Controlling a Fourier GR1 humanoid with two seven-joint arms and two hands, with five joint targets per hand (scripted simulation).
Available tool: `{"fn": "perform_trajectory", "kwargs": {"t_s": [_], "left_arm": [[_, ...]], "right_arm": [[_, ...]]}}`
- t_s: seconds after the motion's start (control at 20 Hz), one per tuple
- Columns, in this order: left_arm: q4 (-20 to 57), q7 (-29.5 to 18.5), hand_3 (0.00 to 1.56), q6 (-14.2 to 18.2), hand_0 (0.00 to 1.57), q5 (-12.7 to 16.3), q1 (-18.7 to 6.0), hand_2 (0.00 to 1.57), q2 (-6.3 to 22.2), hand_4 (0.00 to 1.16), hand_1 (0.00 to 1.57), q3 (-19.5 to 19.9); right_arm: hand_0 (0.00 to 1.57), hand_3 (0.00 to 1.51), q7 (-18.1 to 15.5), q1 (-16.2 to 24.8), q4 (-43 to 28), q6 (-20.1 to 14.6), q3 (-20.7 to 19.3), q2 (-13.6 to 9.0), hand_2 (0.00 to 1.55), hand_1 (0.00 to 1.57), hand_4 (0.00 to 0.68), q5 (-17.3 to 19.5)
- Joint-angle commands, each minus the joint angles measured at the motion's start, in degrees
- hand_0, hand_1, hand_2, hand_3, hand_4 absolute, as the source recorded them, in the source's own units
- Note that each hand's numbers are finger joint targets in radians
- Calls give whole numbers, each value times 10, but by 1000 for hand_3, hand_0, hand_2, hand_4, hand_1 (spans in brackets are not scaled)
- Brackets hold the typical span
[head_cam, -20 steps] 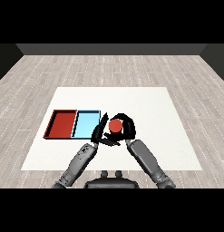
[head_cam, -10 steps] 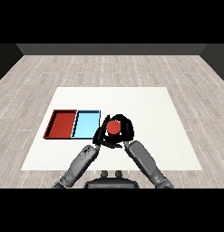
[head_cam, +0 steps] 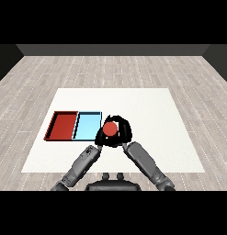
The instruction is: Pick the red can and put it in the red box
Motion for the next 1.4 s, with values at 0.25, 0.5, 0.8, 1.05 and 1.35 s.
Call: {"fn": "perform_trajectory", "kwargs": {"t_s": [0.25,0.5,0.8,1.05,1.35], "left_arm": [[62,-5,1475,109,1571,71,-70,1561,0,1120,1571,1],[35,5,1478,87,1571,33,-34,1557,0,1124,1571,24],[22,-74,1494,116,1571,57,-21,1571,0,1139,1571,2],[10,-94,1513,132,1571,62,-22,1571,0,1147,1571,-9],[40,-102,1507,193,1571,95,-60,1571,0,1141,1571,-47]], "right_arm": [[1494,1391,-4,24,-24,-4,23,2,1448,1494,654,14],[1482,1391,3,-4,-13,-33,33,2,1443,1482,644,0],[1491,1383,2,2,3,10,8,2,1435,1491,595,-29],[0,0,51,-6,17,-8,12,2,0,0,0,17],[0,0,53,4,26,1,7,2,0,0,0,30]]}}
